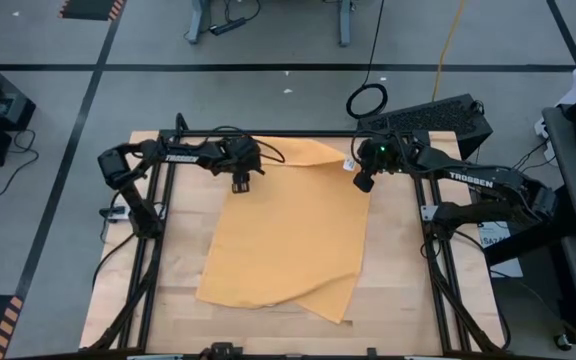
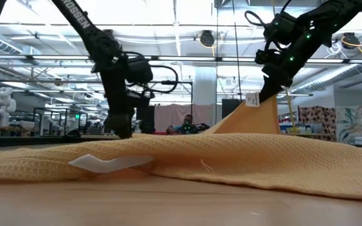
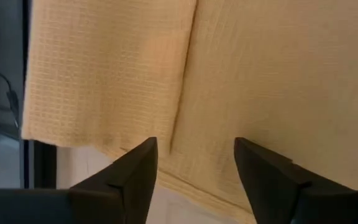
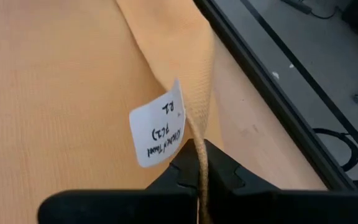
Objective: Roll towel
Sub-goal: Fold the yellow towel
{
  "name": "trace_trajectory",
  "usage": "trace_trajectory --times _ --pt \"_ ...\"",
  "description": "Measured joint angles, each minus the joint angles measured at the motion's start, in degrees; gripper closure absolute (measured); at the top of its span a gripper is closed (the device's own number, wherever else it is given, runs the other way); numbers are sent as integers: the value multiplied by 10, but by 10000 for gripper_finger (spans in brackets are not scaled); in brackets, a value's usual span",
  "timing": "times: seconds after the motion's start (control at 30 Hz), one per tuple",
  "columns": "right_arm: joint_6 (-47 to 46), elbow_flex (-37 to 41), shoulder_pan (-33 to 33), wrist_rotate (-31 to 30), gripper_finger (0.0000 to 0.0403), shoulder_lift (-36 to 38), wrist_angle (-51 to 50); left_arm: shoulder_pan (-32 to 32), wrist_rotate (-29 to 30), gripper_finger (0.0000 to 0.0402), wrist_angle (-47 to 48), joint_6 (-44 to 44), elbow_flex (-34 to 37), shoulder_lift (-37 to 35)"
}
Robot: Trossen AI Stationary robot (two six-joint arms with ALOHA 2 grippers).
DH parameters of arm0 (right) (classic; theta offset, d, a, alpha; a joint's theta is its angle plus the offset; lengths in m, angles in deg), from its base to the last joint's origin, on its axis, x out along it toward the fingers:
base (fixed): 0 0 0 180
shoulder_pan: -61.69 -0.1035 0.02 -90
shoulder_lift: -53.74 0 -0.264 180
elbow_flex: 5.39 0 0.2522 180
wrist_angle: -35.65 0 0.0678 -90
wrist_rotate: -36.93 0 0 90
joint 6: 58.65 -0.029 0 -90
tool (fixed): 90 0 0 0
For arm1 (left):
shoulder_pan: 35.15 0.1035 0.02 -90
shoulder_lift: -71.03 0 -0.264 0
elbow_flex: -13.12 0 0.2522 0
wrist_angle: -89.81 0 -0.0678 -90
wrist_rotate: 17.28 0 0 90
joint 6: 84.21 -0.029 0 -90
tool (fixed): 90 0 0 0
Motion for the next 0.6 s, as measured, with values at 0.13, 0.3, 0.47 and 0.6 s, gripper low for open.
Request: trace_trajectory --times 0.13,0.3,0.47,0.6 --pt "-3 0 0 2 403 0 -1 17 -35 208 -26 -16 2 0" --pt "-2 0 0 2 403 0 -9 36 -47 247 -30 -17 2 0" --pt "1 0 0 2 403 0 -11 54 -64 251 -31 -18 2 6" --pt "2 0 0 2 403 0 -11 67 -80 252 -34 -20 2 5"
